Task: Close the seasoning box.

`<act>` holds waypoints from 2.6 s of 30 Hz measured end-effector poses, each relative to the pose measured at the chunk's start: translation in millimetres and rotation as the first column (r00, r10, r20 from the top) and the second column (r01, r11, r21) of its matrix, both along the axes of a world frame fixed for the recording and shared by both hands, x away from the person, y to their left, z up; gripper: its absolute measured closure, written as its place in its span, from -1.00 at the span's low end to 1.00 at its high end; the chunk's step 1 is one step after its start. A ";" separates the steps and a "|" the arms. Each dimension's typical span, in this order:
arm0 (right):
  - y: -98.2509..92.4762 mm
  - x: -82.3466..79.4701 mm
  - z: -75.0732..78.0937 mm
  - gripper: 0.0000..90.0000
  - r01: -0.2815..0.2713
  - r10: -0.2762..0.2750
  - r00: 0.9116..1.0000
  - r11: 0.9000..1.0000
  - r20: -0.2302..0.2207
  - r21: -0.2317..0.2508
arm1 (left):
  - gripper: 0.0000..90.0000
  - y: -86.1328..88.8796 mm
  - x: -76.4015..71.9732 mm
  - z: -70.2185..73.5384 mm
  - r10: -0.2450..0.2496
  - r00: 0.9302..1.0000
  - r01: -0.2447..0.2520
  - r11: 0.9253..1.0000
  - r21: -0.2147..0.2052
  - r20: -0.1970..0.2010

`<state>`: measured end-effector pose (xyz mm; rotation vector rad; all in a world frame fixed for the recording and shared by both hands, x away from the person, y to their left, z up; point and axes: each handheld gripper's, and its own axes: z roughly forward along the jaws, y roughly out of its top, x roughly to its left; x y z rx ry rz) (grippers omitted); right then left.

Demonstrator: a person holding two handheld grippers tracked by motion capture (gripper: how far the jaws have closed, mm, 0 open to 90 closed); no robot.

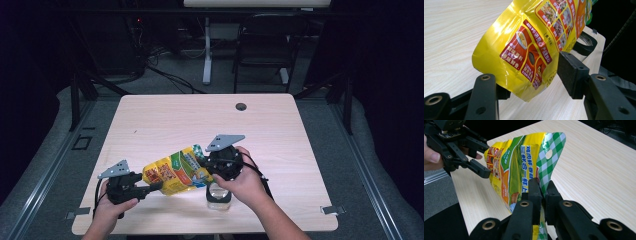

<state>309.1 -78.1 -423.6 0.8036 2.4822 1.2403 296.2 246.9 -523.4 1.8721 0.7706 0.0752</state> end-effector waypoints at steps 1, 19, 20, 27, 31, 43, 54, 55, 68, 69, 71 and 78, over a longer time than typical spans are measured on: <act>-0.6 -0.3 -1.2 0.91 0.000 0.000 1.000 1.000 -0.001 -0.001 | 0.08 0.2 0.0 0.2 -0.001 1.000 0.001 1.000 -0.001 0.000; -7.7 -10.9 -17.6 0.87 -0.009 0.010 1.000 1.000 -0.029 0.025 | 0.09 3.4 -0.6 3.0 -0.006 1.000 0.006 1.000 -0.005 0.008; -7.5 -11.5 -18.2 0.86 -0.009 0.010 1.000 0.999 -0.028 0.031 | 0.09 3.5 -0.7 3.1 -0.006 1.000 0.006 1.000 -0.005 0.008; -7.6 -15.3 -19.5 0.83 -0.015 0.016 1.000 0.999 -0.025 0.029 | 0.09 4.1 -1.4 5.0 -0.008 1.000 0.008 1.000 -0.002 0.013; -8.1 -15.8 -21.6 0.82 -0.013 0.014 1.000 0.999 -0.027 0.033 | 0.09 5.1 -2.1 7.6 -0.011 1.000 0.011 1.000 0.002 0.021; -9.8 -18.5 -24.3 0.78 -0.016 0.017 0.999 0.999 -0.032 0.045 | 0.09 7.1 -3.0 12.3 -0.027 0.999 0.027 1.000 0.003 0.027; -12.5 -18.6 -21.1 0.74 -0.010 0.013 0.999 0.997 -0.030 0.077 | 0.09 7.2 -4.5 16.2 -0.032 0.999 0.033 0.999 -0.009 0.036; -13.0 -18.6 -20.1 0.74 -0.011 0.014 0.999 0.997 -0.030 0.078 | 0.09 7.2 -4.8 16.7 -0.033 0.999 0.034 0.999 -0.010 0.035; -16.2 -19.8 -15.3 0.75 -0.008 0.010 1.000 0.997 -0.020 0.082 | 0.11 6.2 -5.7 19.5 -0.035 0.998 0.035 0.999 -0.017 0.044; -16.5 -20.0 -15.0 0.75 -0.006 0.007 1.000 0.996 -0.018 0.086 | 0.11 6.0 -5.8 19.7 -0.034 0.998 0.034 0.999 -0.017 0.045; -17.5 -20.2 -14.0 0.75 -0.007 0.008 1.000 0.997 -0.016 0.082 | 0.12 6.2 -6.0 20.1 -0.036 0.998 0.037 0.999 -0.019 0.044; -20.9 -22.0 -11.7 0.78 -0.005 0.006 1.000 0.996 -0.009 0.088 | 0.14 6.0 -7.0 21.5 -0.036 0.998 0.037 0.999 -0.025 0.050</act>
